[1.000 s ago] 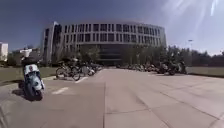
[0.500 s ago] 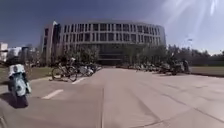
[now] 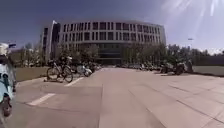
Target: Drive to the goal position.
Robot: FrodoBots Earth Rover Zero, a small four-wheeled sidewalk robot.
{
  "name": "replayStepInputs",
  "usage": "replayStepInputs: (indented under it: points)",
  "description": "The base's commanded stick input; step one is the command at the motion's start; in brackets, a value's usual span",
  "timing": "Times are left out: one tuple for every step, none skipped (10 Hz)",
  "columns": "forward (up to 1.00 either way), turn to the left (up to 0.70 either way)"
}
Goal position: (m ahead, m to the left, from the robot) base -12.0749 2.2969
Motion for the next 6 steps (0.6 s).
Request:
replayStepInputs:
  points:
    - [0.70,0.14]
    - [0.70,0.14]
    - [0.70,0.08]
    - [0.70,0.02]
    - [0.70,0.01]
    - [0.70,0.01]
